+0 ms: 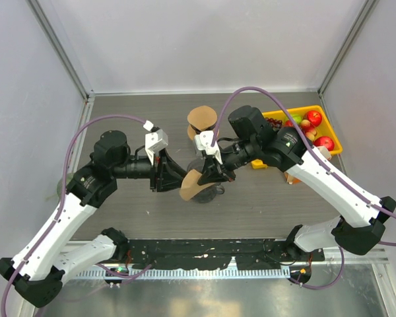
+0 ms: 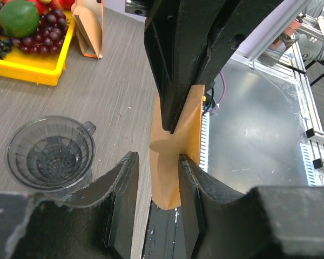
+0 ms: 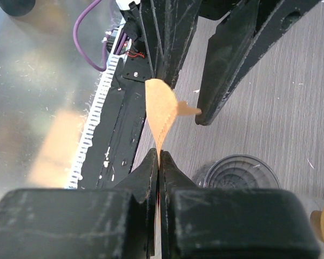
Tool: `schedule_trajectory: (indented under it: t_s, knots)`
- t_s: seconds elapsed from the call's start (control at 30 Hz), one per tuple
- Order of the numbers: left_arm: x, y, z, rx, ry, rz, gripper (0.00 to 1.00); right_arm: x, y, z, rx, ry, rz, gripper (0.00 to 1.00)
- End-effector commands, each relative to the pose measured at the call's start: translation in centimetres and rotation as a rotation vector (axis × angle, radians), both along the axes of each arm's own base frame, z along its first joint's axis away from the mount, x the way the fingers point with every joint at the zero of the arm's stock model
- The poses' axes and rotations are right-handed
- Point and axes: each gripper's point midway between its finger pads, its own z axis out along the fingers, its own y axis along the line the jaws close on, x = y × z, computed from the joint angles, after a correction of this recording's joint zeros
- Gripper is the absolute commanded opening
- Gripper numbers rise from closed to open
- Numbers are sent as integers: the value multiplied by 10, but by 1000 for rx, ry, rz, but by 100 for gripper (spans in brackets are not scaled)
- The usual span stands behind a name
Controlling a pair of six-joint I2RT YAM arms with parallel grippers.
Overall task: Place the coffee filter in the dripper
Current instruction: Adjust the coffee filter.
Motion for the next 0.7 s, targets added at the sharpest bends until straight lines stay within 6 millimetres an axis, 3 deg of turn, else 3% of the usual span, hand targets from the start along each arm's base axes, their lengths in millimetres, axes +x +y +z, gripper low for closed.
schedule_trajectory:
  t_s: [0.0,0.1,0.2,0.33,0.57,0.67]
  knots:
    - [-2,0,13,-37,-20,1,38,5,4,16,40,-15,-31,5]
    - [-9,0,15,-53,-10,-25,33,6,2,13,25,-10,-48,5]
    - [-18,1,17,-77,-11,-57,35,7,-1,10,16,-25,-55,5]
    - [-13,-1,13,-65,-1,-42,34,6,0,12,24,-20,-48,5]
    - [-3,-6,15,-53,8,-28,20,7,4,14,34,-14,-52,5]
    - [-8,-6,16,-73,15,-45,3,7,2,12,27,-16,-56,5]
